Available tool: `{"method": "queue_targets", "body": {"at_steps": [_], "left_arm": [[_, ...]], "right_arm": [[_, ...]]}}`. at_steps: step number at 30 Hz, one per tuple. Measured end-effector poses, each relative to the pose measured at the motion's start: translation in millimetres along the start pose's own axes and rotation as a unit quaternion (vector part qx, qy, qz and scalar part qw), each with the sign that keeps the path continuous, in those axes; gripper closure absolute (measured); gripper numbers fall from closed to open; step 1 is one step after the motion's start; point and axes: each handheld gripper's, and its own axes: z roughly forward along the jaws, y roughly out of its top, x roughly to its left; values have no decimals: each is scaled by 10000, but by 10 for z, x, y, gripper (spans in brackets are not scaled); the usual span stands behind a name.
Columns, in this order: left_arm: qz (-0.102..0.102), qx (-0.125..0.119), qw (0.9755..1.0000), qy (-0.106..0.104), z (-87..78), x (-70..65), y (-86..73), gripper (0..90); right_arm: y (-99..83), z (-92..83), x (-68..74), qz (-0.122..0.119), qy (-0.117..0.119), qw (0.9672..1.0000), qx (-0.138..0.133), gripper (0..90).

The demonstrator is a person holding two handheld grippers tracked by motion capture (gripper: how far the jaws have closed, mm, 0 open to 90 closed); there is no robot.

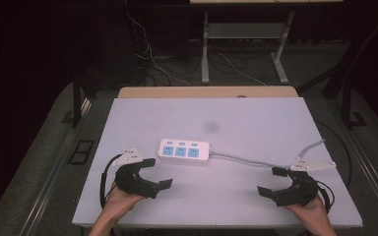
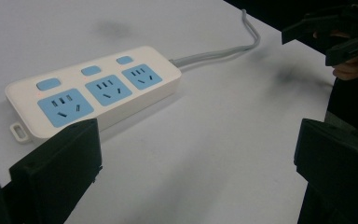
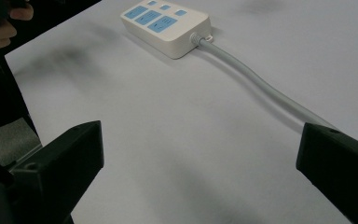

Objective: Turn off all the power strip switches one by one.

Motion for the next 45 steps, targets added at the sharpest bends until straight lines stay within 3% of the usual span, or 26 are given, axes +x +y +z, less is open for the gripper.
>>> {"method": "queue_targets", "body": {"at_steps": [19, 30, 45], "left_arm": [[150, 332, 9993, 56, -13, 121, 278, 0], [292, 567, 9978, 185, -2, 223, 438, 0], [324, 741, 9960, 381, -14, 404, 604, 0]], "right_arm": [[1, 9, -1, -12, 6, 10000, 5, 5], [-3, 7, 0, -5, 6, 10000, 17, 5], [-4, 4, 0, -2, 0, 10000, 15, 5]]}}
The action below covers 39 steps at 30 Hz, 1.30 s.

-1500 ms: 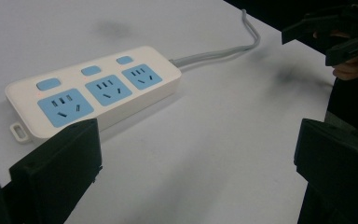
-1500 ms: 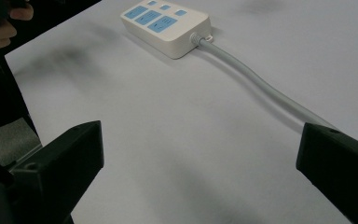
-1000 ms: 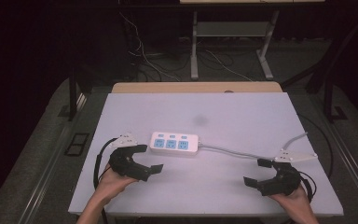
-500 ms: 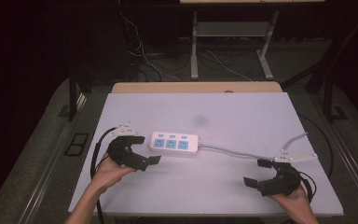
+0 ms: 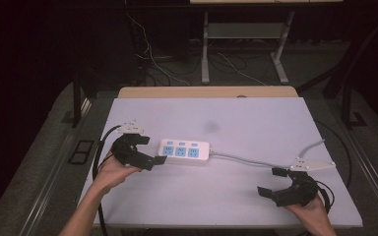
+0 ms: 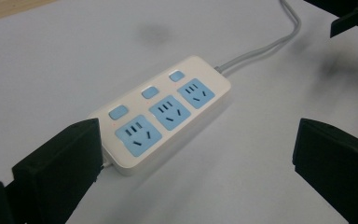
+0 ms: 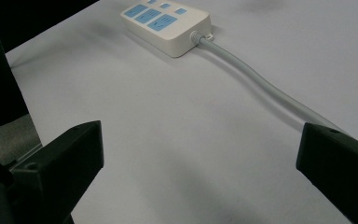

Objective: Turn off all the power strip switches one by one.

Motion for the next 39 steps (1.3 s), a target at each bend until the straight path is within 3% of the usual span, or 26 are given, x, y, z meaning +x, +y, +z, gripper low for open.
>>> {"method": "queue_targets", "body": {"at_steps": [4, 19, 24, 33, 38, 39], "left_arm": [[-81, 2, 9999, 71, 23, 77, 25, 0], [-48, 310, 9992, 265, 146, 232, 161, 35], [-24, 348, 9990, 292, 188, 282, 195, 127], [-50, 420, 9985, 345, 275, 374, 228, 183], [-32, 451, 9982, 397, 308, 417, 280, 259], [-38, 451, 9981, 412, 316, 427, 291, 327]], "right_arm": [[0, 1, -2, 3, 1, 10000, 11, 5], [-2, 8, -1, -6, 13, 10000, 29, 5], [-2, 10, -1, -18, 13, 10000, 37, 5], [-4, 18, 6, -50, 10, 10000, 67, 5], [-4, 18, 6, -51, 13, 10000, 68, 5], [-3, 18, 6, -50, 9, 10000, 64, 5]]}}
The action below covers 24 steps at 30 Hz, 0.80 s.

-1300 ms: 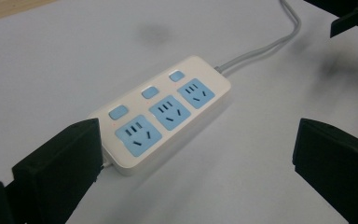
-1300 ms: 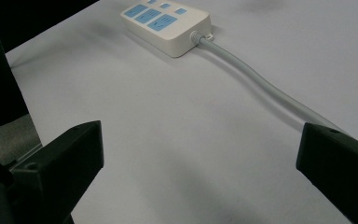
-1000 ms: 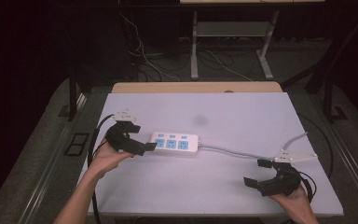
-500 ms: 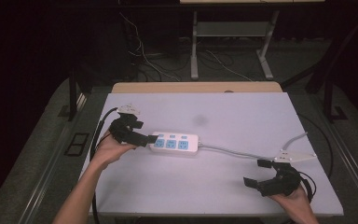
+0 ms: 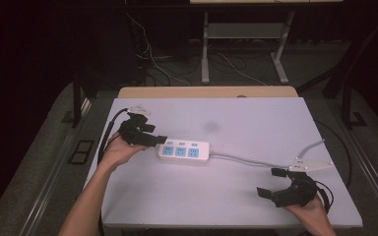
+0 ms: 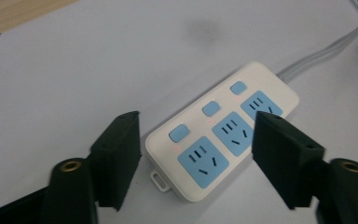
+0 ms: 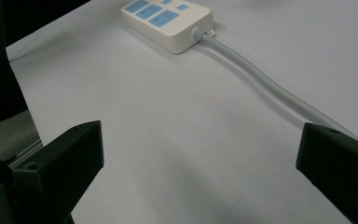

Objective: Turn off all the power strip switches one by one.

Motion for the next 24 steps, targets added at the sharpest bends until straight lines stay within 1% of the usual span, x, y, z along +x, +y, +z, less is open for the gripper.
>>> {"method": "queue_targets", "body": {"at_steps": [1, 4, 5, 6, 7, 8, 9, 10, 11, 14, 15, 17, 19, 24], "left_arm": [[-14, 0, 10000, 5, 10, 9, 12, 327], [1, 9, 10000, 45, 39, 33, 46, 402], [-3, 10, 10000, 52, 46, 41, 55, 458], [-4, 7, 10000, 52, 55, 50, 64, 458], [38, -49, 9999, 85, 68, 63, 74, 558], [38, -49, 9999, 85, 68, 63, 74, 602], [30, -62, 9999, 74, 78, 66, 78, 602], [58, -45, 9999, 79, 89, 69, 83, 686], [85, -31, 9999, 69, 105, 70, 85, 686], [147, 10, 9998, 108, 158, 71, 88, 788], [141, 14, 9998, 118, 175, 71, 86, 842], [149, 18, 9998, 157, 208, 74, 87, 886], [148, 17, 9997, 183, 237, 77, 89, 887], [157, 117, 9996, 179, 327, 83, 84, 888]], "right_arm": [[0, 0, 0, 0, 0, 10000, 0, 5], [2, 0, -1, -9, -11, 10000, -12, 5], [2, -1, -3, -15, -11, 10000, -16, 5], [2, -1, -3, -15, -11, 10000, -16, 5], [2, -1, -3, -16, -12, 10000, -16, 5], [2, -1, -3, -16, -12, 10000, -16, 5], [2, 0, -3, -14, -11, 10000, -12, 5], [2, 0, -2, -14, -12, 10000, -12, 5], [2, 0, -1, -18, -17, 10000, -13, 5], [1, 1, -1, -21, -22, 10000, -5, 5], [1, 2, 1, -22, -25, 10000, -6, 5], [1, 2, 0, -28, -24, 10000, -10, 5], [1, 2, 0, -25, -25, 10000, -6, 5], [1, 2, 0, -27, -22, 10000, -6, 5]]}}
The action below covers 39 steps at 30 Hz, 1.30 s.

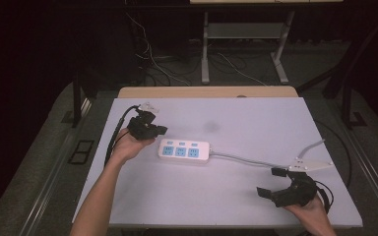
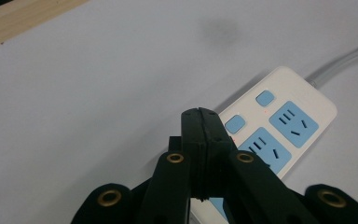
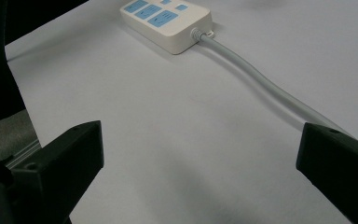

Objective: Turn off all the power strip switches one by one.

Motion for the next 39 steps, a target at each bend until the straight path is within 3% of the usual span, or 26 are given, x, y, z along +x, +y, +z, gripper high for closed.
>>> {"method": "queue_targets", "body": {"at_steps": [24, 39], "left_arm": [[162, 433, 9988, -178, 279, -37, -33, 889], [241, 673, 9973, -153, 395, -39, -83, 890]], "right_arm": [[-2, 6, -3, -22, 17, 10000, 36, 5], [-5, 3, -7, -27, 26, 10000, 50, 5]]}}
